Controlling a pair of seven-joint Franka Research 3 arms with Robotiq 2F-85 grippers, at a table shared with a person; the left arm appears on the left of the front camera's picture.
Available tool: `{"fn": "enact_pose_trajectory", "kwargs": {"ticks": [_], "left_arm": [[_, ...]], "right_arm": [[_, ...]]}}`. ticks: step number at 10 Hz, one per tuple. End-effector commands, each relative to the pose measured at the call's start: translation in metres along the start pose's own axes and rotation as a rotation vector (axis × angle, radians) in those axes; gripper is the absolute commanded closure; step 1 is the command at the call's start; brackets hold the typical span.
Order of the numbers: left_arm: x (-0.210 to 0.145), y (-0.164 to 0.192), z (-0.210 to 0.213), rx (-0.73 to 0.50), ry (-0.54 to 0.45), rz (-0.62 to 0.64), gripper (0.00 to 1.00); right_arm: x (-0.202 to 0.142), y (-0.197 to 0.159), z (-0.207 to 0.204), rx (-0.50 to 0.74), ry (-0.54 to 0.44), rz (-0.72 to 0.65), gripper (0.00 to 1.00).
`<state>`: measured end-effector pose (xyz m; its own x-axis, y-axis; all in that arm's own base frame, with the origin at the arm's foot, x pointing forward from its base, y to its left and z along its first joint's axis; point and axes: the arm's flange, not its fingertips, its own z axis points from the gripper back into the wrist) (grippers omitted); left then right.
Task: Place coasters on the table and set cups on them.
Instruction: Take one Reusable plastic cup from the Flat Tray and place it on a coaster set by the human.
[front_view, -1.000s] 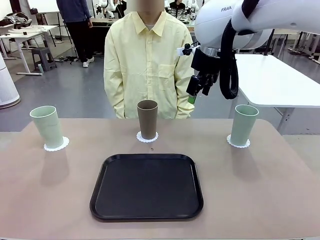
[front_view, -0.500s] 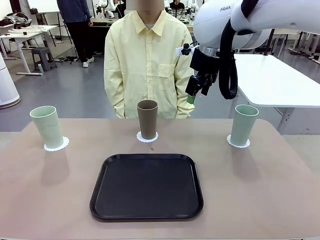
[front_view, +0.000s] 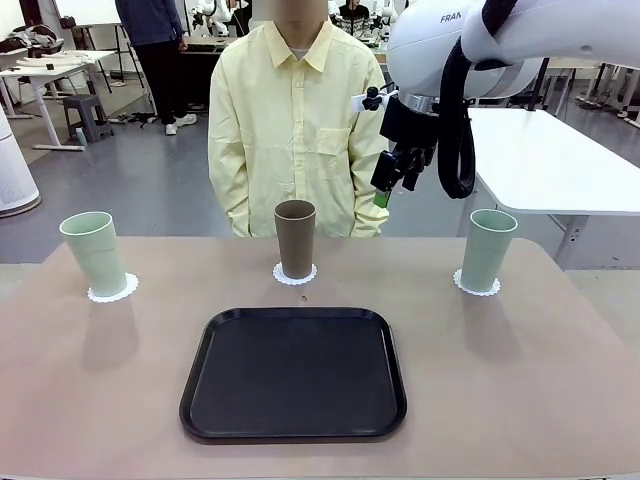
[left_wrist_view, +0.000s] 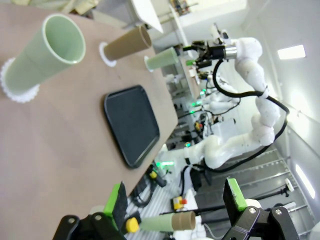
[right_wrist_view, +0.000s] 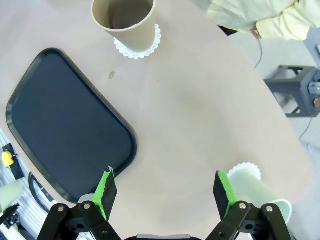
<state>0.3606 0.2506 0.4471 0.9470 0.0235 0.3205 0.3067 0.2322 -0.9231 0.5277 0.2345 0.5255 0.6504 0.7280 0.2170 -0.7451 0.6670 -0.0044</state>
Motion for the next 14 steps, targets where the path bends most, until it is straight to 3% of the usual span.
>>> {"fn": "enact_pose_trajectory", "kwargs": {"ticks": [1, 3, 5, 8, 11, 14], "left_arm": [[-0.001, -0.001, 0.001, -0.003, -0.006, -0.003, 0.0], [-0.001, -0.001, 0.001, -0.003, -0.006, -0.003, 0.0], [-0.001, -0.001, 0.001, -0.003, -0.006, -0.003, 0.0], [-0.001, -0.001, 0.001, -0.003, -0.006, -0.003, 0.0], [-0.001, -0.001, 0.001, -0.003, -0.006, -0.003, 0.0], [-0.001, -0.001, 0.001, -0.003, -0.006, -0.003, 0.0]], "right_arm": [[0.0, 0.0, 0.0, 0.0, 0.0, 0.0, 0.0], [-0.063, 0.003, 0.02, 0.135, -0.088, -0.218, 0.0], [-0.112, 0.008, 0.035, 0.139, -0.041, -0.349, 0.0], [-0.187, -0.03, 0.033, 0.21, -0.089, -0.529, 0.0], [-0.232, -0.067, 0.019, 0.262, -0.141, -0.626, 0.0], [-0.24, -0.075, 0.023, 0.247, -0.101, -0.648, 0.0]]}}
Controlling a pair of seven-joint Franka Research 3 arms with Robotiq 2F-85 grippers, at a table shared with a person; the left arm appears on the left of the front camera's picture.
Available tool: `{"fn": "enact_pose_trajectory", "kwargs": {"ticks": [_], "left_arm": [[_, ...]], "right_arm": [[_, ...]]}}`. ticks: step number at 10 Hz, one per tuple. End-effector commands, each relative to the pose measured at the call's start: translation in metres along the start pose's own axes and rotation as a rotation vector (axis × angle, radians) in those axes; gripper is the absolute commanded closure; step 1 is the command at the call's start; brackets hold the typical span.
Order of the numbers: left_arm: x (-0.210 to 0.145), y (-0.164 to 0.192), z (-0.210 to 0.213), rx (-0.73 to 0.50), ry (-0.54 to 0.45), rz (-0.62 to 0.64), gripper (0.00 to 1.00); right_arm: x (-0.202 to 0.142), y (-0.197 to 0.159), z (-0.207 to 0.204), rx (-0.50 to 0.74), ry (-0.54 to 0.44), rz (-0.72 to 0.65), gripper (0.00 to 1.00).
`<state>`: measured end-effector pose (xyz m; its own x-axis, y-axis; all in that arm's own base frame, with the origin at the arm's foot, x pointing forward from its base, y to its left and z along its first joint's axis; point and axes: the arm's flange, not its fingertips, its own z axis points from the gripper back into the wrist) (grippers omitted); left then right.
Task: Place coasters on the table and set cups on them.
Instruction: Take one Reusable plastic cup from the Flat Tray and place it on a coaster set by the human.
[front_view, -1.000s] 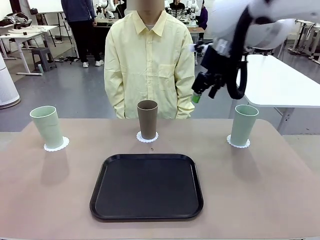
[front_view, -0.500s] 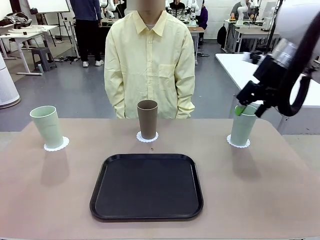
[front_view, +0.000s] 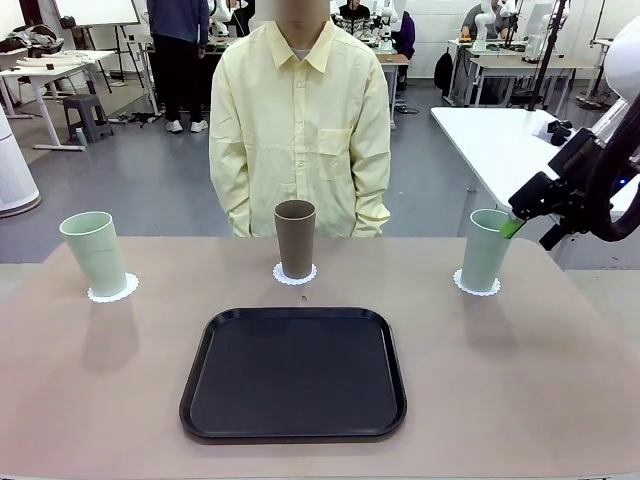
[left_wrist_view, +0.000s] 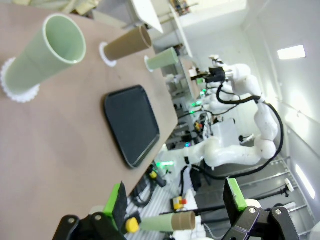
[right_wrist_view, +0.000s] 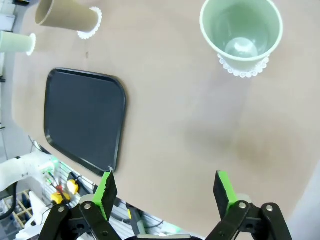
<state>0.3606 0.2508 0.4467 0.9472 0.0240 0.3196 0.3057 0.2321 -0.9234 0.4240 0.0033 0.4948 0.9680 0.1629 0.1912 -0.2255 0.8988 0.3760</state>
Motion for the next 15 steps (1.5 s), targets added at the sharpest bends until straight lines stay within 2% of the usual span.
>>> {"fn": "enact_pose_trajectory", "kwargs": {"ticks": [1, 2, 3, 4, 6, 8, 10, 12, 15], "left_arm": [[-0.001, -0.002, 0.0, -0.003, -0.006, -0.004, 0.0], [-0.001, -0.002, 0.0, -0.003, -0.006, -0.004, 0.0], [-0.001, -0.002, 0.0, -0.003, -0.006, -0.004, 0.0], [-0.001, -0.002, 0.0, -0.003, -0.006, -0.004, 0.0], [-0.001, -0.002, 0.0, -0.003, -0.006, -0.004, 0.0], [-0.001, -0.002, 0.0, -0.003, -0.006, -0.004, 0.0], [-0.001, -0.002, 0.0, -0.003, -0.006, -0.004, 0.0], [-0.001, -0.002, 0.0, -0.003, -0.006, -0.004, 0.0], [-0.001, -0.002, 0.0, -0.003, -0.006, -0.004, 0.0]], "right_arm": [[0.001, 0.003, 0.0, 0.002, 0.003, 0.006, 0.0], [0.0, 0.0, 0.0, 0.0, 0.0, 0.0, 0.0], [-0.005, -0.001, -0.003, 0.126, -0.008, 0.106, 0.0], [-0.011, -0.026, 0.004, 0.306, -0.005, 0.146, 0.0], [-0.018, -0.084, 0.02, 0.544, -0.05, 0.13, 0.0], [-0.016, -0.133, 0.025, 0.693, -0.101, 0.095, 0.0], [-0.019, -0.169, 0.024, 0.803, -0.122, -0.017, 0.0], [-0.023, -0.201, 0.013, 0.881, -0.101, -0.172, 0.0], [-0.041, -0.222, 0.008, 0.917, -0.107, -0.225, 0.0]]}}
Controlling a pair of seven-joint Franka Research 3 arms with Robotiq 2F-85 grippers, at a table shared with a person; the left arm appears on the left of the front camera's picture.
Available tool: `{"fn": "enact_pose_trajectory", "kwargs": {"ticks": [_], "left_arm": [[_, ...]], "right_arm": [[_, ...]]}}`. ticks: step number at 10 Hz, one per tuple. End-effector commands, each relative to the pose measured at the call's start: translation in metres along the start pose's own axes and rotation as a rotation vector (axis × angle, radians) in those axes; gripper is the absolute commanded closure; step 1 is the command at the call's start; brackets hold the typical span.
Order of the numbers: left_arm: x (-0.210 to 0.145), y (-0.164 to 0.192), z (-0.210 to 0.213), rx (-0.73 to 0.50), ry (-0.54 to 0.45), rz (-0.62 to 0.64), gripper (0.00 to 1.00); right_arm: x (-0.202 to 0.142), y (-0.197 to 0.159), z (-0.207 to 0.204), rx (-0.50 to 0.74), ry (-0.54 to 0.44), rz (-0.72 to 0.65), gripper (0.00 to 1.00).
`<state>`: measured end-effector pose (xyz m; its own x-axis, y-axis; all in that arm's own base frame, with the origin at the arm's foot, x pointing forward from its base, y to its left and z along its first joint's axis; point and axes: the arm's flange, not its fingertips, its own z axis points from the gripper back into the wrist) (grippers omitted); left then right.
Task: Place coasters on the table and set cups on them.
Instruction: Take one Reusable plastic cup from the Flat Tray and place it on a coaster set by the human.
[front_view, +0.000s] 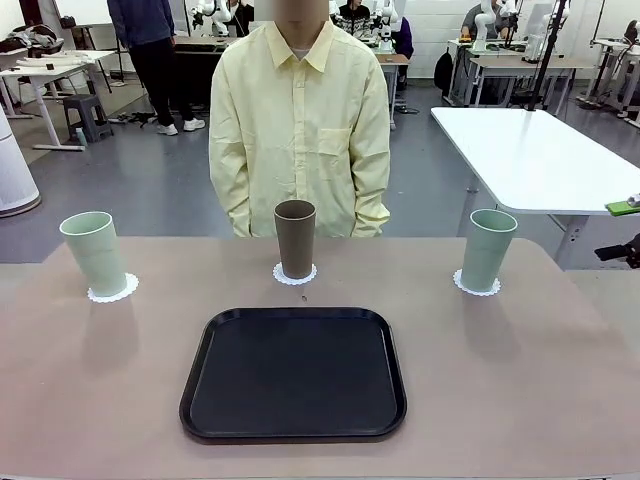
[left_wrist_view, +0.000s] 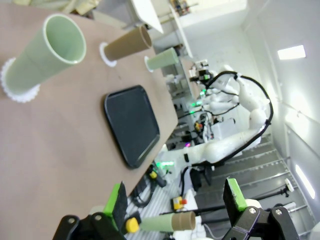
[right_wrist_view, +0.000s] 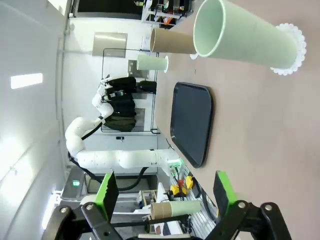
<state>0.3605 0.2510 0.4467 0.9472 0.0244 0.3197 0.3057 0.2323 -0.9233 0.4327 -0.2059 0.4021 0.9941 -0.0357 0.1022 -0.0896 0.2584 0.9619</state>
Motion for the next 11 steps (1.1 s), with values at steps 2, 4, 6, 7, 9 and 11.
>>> {"fn": "enact_pose_trajectory", "kwargs": {"ticks": [2, 4, 6, 7, 9, 11], "left_arm": [[-0.0006, -0.0019, 0.0002, -0.003, -0.005, -0.004, 0.0], [-0.0006, -0.0019, 0.0002, -0.003, -0.005, -0.004, 0.0], [-0.0006, -0.0019, 0.0002, -0.003, -0.005, -0.004, 0.0], [-0.0006, -0.0019, 0.0002, -0.003, -0.005, -0.004, 0.0], [-0.0006, -0.0019, 0.0002, -0.003, -0.005, -0.004, 0.0], [-0.0006, -0.0019, 0.0002, -0.003, -0.005, -0.004, 0.0]], "right_arm": [[-0.0073, -0.0001, 0.008, 0.06, -0.044, -0.027, 0.0], [-0.0101, -0.0011, 0.0081, 0.065, -0.061, -0.041, 0.0], [-0.0118, -0.0047, 0.0139, 0.026, -0.03, -0.023, 0.0], [-0.0118, -0.0047, 0.0139, 0.026, -0.03, -0.023, 0.0], [-0.0118, -0.0047, 0.0139, 0.026, -0.03, -0.023, 0.0], [-0.0118, -0.0047, 0.0139, 0.026, -0.03, -0.023, 0.0]]}}
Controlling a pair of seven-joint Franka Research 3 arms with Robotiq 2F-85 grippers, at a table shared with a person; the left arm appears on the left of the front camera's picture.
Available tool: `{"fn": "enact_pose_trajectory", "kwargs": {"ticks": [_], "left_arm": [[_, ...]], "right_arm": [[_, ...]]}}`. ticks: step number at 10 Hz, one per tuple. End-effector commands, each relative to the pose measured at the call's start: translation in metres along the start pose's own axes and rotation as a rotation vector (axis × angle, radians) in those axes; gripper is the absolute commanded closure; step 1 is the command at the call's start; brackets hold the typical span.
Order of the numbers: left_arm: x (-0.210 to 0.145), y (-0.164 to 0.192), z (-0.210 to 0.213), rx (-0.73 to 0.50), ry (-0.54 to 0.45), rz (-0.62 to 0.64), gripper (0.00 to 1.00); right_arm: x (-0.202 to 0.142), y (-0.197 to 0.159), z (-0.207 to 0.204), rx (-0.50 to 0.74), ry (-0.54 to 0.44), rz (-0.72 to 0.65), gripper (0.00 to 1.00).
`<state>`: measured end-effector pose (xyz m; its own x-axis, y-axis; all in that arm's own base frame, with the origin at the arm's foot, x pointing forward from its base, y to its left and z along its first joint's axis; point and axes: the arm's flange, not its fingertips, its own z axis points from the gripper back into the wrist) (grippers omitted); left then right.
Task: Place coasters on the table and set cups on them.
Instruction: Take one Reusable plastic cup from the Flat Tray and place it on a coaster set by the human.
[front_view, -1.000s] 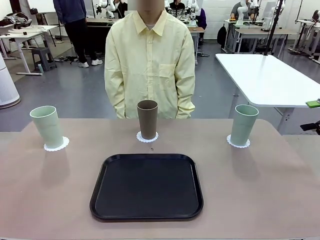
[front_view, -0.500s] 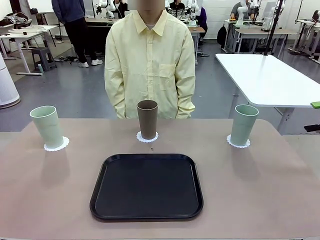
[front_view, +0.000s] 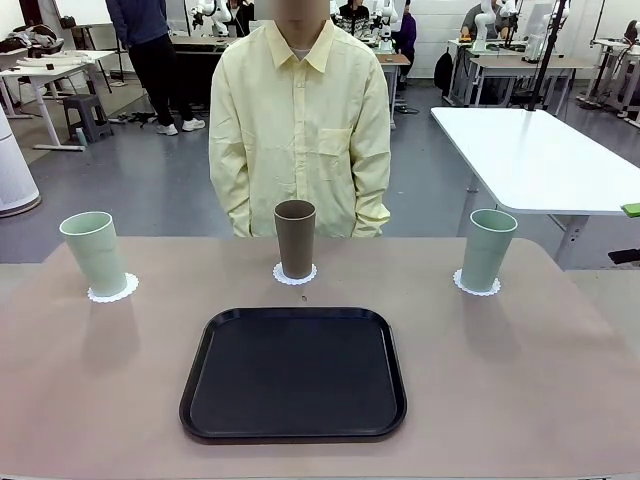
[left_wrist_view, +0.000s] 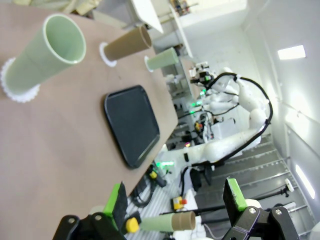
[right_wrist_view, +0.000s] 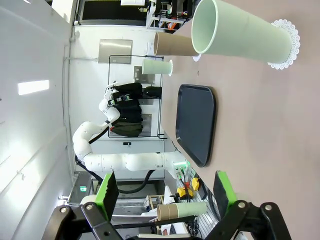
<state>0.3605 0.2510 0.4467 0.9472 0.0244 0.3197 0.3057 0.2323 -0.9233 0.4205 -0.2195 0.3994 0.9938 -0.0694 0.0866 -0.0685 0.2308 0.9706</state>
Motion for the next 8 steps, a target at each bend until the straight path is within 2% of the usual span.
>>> {"fn": "enact_pose_trajectory", "kwargs": {"ticks": [1, 8], "left_arm": [[-0.0006, -0.0019, 0.0002, -0.003, -0.005, -0.004, 0.0], [-0.0006, -0.0019, 0.0002, -0.003, -0.005, -0.004, 0.0]], "right_arm": [[0.0001, 0.0003, 0.0008, -0.001, -0.001, 0.001, 0.0], [0.0001, 0.0003, 0.0008, -0.001, -0.001, 0.001, 0.0]]}}
